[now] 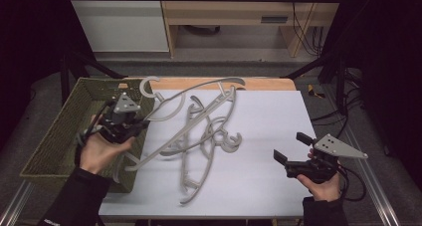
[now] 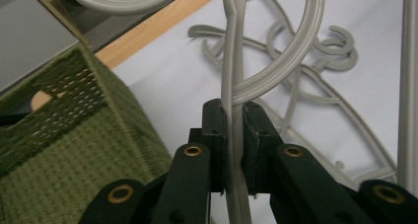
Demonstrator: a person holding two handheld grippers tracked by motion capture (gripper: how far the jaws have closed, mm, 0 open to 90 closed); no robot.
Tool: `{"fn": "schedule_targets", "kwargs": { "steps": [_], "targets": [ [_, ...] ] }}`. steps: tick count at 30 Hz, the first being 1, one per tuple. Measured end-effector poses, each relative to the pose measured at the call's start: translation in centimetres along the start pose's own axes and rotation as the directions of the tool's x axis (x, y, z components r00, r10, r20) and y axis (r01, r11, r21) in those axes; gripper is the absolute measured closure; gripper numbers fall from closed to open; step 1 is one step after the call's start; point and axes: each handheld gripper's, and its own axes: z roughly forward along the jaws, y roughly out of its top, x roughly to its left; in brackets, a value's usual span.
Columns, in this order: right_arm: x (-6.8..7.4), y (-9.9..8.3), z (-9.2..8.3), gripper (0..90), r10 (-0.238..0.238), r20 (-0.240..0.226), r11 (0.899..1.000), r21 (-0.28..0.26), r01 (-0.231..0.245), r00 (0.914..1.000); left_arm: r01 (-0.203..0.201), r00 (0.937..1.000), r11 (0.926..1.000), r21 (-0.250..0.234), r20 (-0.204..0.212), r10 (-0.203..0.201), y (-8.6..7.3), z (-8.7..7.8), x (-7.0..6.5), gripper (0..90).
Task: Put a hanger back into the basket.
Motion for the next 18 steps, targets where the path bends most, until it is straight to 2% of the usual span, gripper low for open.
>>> {"fn": "schedule_targets", "kwargs": {
  "steps": [1, 3, 4, 5, 6, 8, 9, 10, 11, 12, 14, 15, 16, 18],
  "targets": [
    [0.0, 0.0, 0.0, 2.2, 0.0, 0.0, 1.0, 0.0, 0.0, 1.0, 0.0, 1.0, 1.0, 0.0, 0.0, 0.0, 0.0, 0.0, 0.0, 81.6],
    [0.1, 0.0, 0.1, 2.1, 0.002, 0.0, 1.0, 0.003, -0.002, 1.0, 0.017, 0.9998, 0.9998, 0.003, -0.014, -0.017, -0.4, -0.4, 1.6, 81.7],
    [0.0, 0.0, 0.1, 2.1, 0.001, 0.0, 1.0, 0.002, -0.001, 1.0, 0.017, 0.9998, 0.9998, 0.003, -0.014, -0.017, -0.4, -0.4, 1.6, 81.7],
    [0.0, 0.0, 0.1, 2.1, 0.0, 0.0, 1.0, 0.004, 0.0, 1.0, 0.031, 0.9995, 0.9995, -0.004, -0.012, -0.031, -0.8, -0.6, 2.5, 81.7],
    [0.0, 0.0, 0.1, 2.1, -0.001, 0.001, 1.0, 0.003, 0.001, 1.0, 0.031, 0.9995, 0.9995, -0.004, -0.012, -0.031, -0.8, -0.6, 2.5, 81.7],
    [0.0, 0.0, 0.1, 2.2, 0.0, 0.001, 1.0, 0.006, 0.0, 1.0, 0.047, 0.9989, 0.9989, 0.001, -0.01, -0.047, -1.4, -1.0, 4.0, 81.7],
    [0.0, -0.1, 0.2, 2.1, 0.002, -0.001, 1.0, 0.007, -0.002, 1.0, 0.047, 0.9989, 0.9989, 0.001, -0.01, -0.047, -1.4, -1.0, 4.0, 81.6],
    [0.0, -0.1, 0.2, 2.1, 0.001, 0.0, 1.0, 0.008, -0.001, 1.0, 0.063, 0.998, 0.998, 0.0, -0.013, -0.063, -1.8, -1.2, 4.9, 81.7],
    [0.0, -0.1, 0.2, 2.1, 0.002, -0.001, 1.0, 0.008, -0.002, 1.0, 0.063, 0.998, 0.998, 0.0, -0.013, -0.063, -1.8, -1.2, 4.9, 81.6],
    [0.0, -0.1, 0.3, 2.1, 0.002, -0.001, 1.0, 0.007, -0.002, 1.0, 0.075, 0.9968, 0.9972, 0.005, -0.028, -0.075, -2.3, -1.3, 5.8, 81.6],
    [0.0, -0.1, 0.3, 2.1, -0.002, -0.001, 1.0, 0.01, 0.002, 1.0, 0.084, 0.9959, 0.9965, 0.006, -0.033, -0.084, -2.5, -1.4, 6.3, 81.7],
    [0.1, -0.2, 0.4, 2.1, 0.004, -0.003, 1.0, 0.014, -0.004, 1.0, 0.094, 0.9943, 0.9955, 0.012, -0.051, -0.093, -3.0, -1.4, 7.2, 81.7],
    [0.1, -0.2, 0.4, 2.1, 0.004, -0.003, 1.0, 0.014, -0.004, 1.0, 0.094, 0.9943, 0.9955, 0.012, -0.051, -0.093, -3.0, -1.4, 7.2, 81.6],
    [0.1, -0.2, 0.5, 2.1, 0.0, -0.001, 1.0, 0.017, 0.0, 1.0, 0.108, 0.9918, 0.9941, 0.01, -0.069, -0.107, -3.9, -1.5, 8.6, 81.6]
  ]
}}
